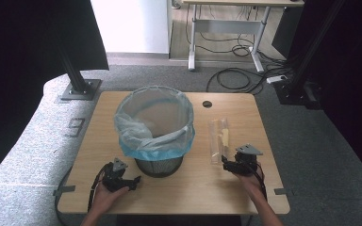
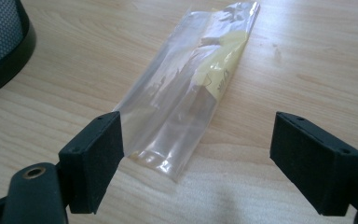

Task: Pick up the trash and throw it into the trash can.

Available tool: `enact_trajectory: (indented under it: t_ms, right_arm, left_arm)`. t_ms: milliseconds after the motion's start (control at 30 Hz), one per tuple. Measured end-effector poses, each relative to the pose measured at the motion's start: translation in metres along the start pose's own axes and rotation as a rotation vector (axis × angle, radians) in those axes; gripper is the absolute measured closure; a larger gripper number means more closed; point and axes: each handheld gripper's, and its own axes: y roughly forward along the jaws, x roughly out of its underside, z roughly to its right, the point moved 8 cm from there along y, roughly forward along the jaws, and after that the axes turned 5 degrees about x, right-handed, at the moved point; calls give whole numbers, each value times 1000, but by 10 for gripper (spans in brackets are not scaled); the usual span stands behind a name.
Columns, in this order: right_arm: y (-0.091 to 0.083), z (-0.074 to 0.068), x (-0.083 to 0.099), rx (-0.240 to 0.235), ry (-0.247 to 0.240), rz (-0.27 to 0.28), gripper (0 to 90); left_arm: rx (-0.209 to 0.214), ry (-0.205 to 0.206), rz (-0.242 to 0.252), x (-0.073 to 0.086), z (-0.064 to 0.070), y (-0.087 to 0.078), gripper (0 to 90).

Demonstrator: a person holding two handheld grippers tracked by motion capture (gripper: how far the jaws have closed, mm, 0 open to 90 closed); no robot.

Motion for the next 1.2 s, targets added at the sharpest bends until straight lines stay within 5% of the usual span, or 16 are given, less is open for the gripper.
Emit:
enact_trajectory:
  t_ms: [1200]
  right_arm:
    - [19,-20,-11,-44,-11,4,185]
  left_arm:
    - [4,-1,2,0,1,0,99]
